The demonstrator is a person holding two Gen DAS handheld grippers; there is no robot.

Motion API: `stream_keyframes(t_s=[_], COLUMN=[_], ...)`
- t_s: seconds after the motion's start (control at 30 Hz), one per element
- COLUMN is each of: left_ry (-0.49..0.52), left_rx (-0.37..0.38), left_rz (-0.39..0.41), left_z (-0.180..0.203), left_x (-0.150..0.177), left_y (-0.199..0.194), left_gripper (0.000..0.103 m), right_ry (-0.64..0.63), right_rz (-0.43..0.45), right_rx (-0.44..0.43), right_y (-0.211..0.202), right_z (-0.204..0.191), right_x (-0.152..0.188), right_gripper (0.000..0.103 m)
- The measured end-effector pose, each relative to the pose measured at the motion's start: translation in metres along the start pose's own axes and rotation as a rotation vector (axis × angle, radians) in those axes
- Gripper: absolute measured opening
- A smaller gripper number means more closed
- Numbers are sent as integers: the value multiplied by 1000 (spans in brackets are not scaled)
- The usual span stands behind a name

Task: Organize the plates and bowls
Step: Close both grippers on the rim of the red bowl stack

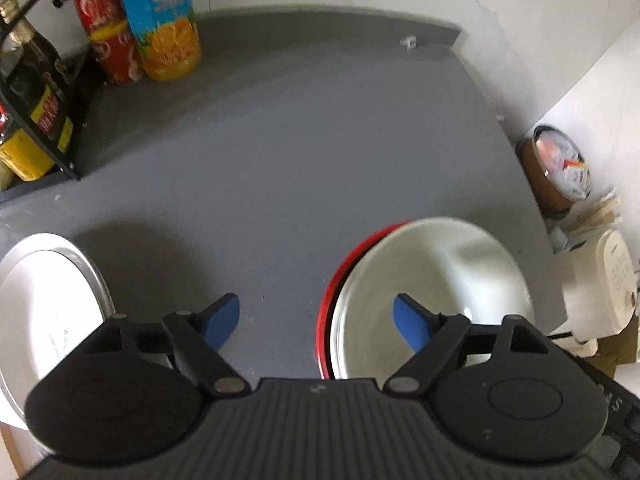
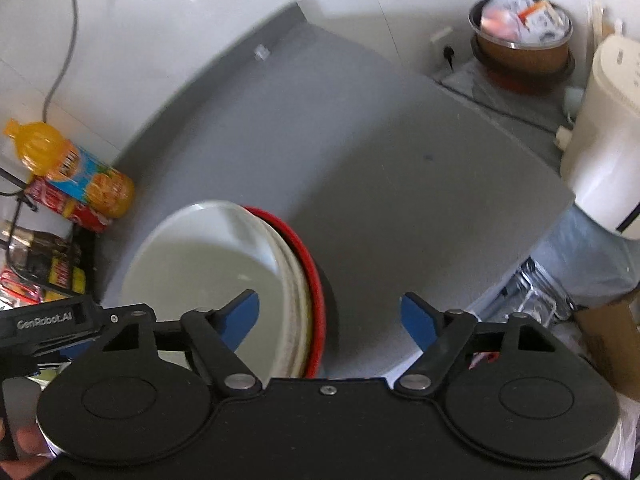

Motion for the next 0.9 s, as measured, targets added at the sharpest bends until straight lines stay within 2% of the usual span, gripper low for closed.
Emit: stream_keyframes(t_s=[0.1, 0.27, 0.33, 0.4, 0.53, 0.67, 0.7, 0.9], left_ry=[17, 6, 18, 20, -34, -57, -65, -89], left_rx=[-6, 8, 2, 13, 51, 47, 47, 84], left_rz=[-24, -60, -67, -83, -110, -109, -108, -90], left_z=[4, 6, 8, 11, 9, 6, 5, 0], left_x=[3, 6, 10, 12, 14, 14, 14, 17], left_y=[11, 26, 31, 36, 43, 45, 44, 43], left_gripper=[82, 70, 61, 51, 31, 25, 22, 20], right_ry=[13, 24, 27, 35, 11, -4, -7, -12], right_rz=[-38, -71, -77, -86, -92, -97, -99, -94], right_rx=[1, -18, -26, -52, -49, -60, -61, -23], right_y=[13, 22, 22, 22, 25, 30, 31, 33], right_z=[4, 5, 4, 4, 1, -4, -5, -8], right_x=[3, 9, 9, 9, 7, 6, 5, 5], right_gripper=[65, 60, 59, 51, 46, 33, 32, 29])
Point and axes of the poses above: each gripper's, at about its wrist camera, not at the fingertips, and y roughly the way its jaws point, z to its right, x to its underside, the point moved 6 cm from there along y, roughly the way its jaws point, and after that the axes turned 14 degrees about -z, right-handed, at the moved point
